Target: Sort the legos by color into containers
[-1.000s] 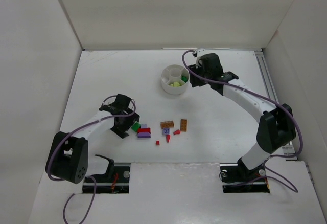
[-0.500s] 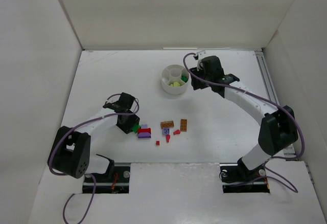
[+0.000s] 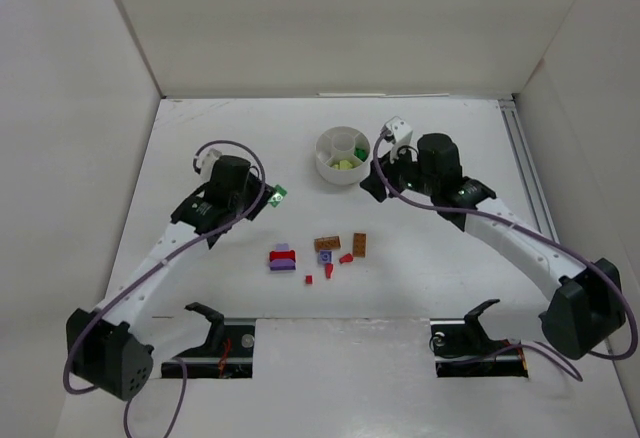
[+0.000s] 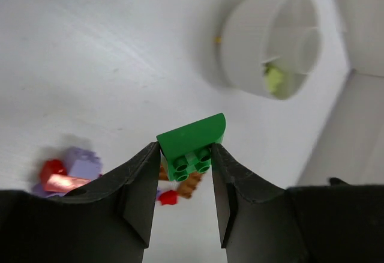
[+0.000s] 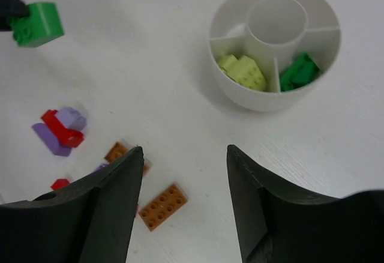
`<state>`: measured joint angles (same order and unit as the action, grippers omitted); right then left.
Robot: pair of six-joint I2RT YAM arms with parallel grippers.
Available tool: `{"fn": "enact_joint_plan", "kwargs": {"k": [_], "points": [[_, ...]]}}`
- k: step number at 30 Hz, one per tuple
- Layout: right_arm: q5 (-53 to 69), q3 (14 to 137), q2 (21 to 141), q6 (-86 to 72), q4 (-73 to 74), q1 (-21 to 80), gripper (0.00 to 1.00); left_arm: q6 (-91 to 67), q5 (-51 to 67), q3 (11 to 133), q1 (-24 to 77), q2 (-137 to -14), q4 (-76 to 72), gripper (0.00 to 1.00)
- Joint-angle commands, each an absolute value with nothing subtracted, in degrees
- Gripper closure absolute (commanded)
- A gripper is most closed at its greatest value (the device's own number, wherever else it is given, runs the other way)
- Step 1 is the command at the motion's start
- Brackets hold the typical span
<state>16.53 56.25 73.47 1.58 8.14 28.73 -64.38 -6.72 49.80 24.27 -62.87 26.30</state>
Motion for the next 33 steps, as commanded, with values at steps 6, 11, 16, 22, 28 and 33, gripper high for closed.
{"fn": "enact_joint_plan", "kwargs": {"k": [6,11,16,22,28,33], "points": [[21.4,57.8,71.5,-2.6,-5.7,36.4,0.33,-63.7,-5.9,55.3,27.4,-57.8,18.0,0.66],[35.5,57.3,74.2,-11.9,-17.0,36.4,0.24,-63.7,-4.5,55.2,30.5,-56.1,11.1,0.66],[38.2,59.7,78.3,-14.1,-17.6,38.0,0.24,-63.7,-4.5,54.1,32.5,-53.4,8.5,0.66],[39.0,61.6,79.7,-14.2,-18.1,39.7,0.22,-63.2,-5.0,54.1,33.6,-52.7,7.5,0.66],[36.7,63.9,81.7,-14.8,-18.6,40.3,0.2,-62.7,-4.5,54.1,34.6,-52.7,6.9,0.66],[35.9,67.3,84.4,-15.3,-18.6,40.3,0.2,-62.7,-4.0,54.1,35.2,-52.7,5.7,0.66]]}}
